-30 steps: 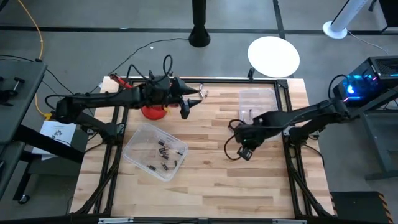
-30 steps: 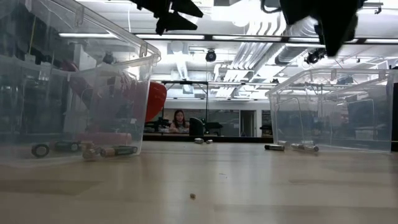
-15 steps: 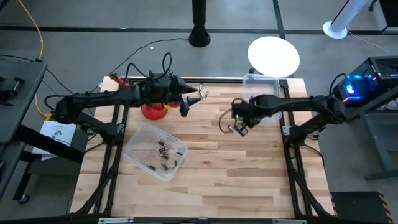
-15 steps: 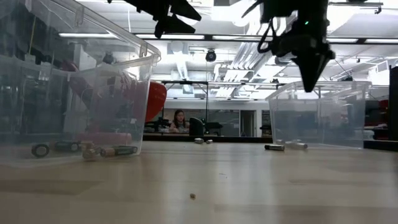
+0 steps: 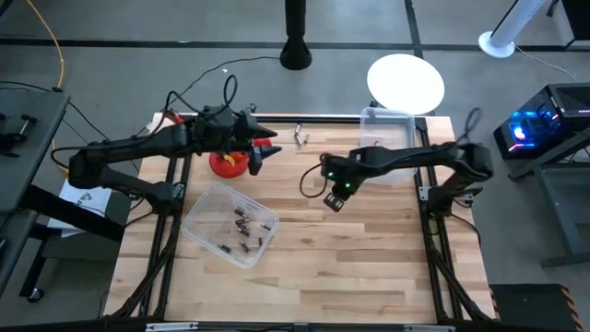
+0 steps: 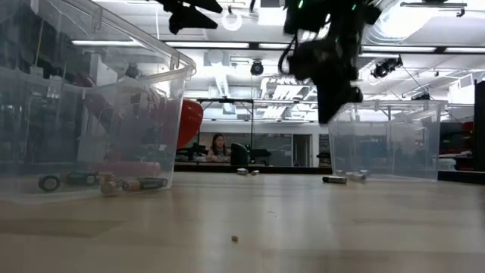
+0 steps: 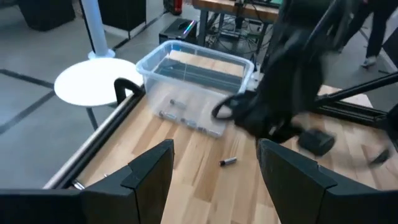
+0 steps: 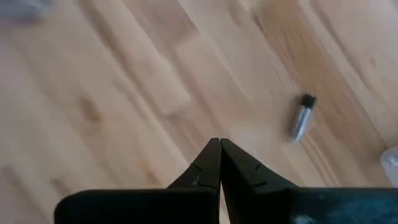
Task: Sort batteries
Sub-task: Put the silver battery into the top transparent bin
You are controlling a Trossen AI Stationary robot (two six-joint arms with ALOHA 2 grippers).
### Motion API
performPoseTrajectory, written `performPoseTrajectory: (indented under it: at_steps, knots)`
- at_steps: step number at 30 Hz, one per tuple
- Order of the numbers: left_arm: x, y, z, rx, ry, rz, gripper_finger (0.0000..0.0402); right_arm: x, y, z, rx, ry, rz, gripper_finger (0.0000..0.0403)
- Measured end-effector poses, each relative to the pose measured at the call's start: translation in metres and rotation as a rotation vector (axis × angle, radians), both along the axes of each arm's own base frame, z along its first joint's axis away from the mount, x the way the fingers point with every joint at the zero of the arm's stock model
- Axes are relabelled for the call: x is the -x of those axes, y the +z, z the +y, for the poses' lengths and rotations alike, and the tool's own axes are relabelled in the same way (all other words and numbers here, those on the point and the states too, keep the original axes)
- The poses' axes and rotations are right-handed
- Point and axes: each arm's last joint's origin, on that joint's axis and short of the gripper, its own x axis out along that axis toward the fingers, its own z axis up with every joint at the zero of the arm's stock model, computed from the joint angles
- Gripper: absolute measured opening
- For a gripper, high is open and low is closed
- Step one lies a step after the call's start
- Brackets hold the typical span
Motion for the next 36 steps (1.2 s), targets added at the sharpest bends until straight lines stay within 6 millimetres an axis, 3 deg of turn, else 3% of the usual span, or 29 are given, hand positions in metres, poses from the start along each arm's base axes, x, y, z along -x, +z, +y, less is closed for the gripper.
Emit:
performPoseTrajectory:
  at_steps: [5,11,16,19,24,32,36]
  knots:
    - [0.002,0.001,0.001,-0.005,0.005,-0.002,0.0227,-0.015,-0.026,-0.002,0.018,0.107,0.159,0.0013]
    - [0.001,0.0,0.005,-0.004,0.021,0.003,0.0227,-0.035,-0.03,-0.007,0.174,0.25,0.211,0.0086]
    - [0.001,0.0,0.005,0.004,0.028,0.001,0.0227,-0.04,-0.048,-0.024,0.132,0.197,0.279,0.0153]
    - [0.001,0.0,0.005,0.012,0.035,-0.002,0.0227,-0.038,-0.063,-0.034,0.09,0.143,0.376,0.0172]
    - [0.002,0.0,0.006,0.007,0.06,-0.002,0.0227,-0.039,-0.077,-0.043,0.085,0.123,0.467,0.0175]
    - [0.002,0.0,0.006,0.017,0.063,-0.005,0.0227,-0.045,-0.092,-0.042,-0.026,0.153,0.445,0.0172]
    - [0.002,0.0,0.006,0.018,0.063,-0.004,0.0227,-0.048,-0.093,-0.035,-0.016,0.24,0.427,0.0125]
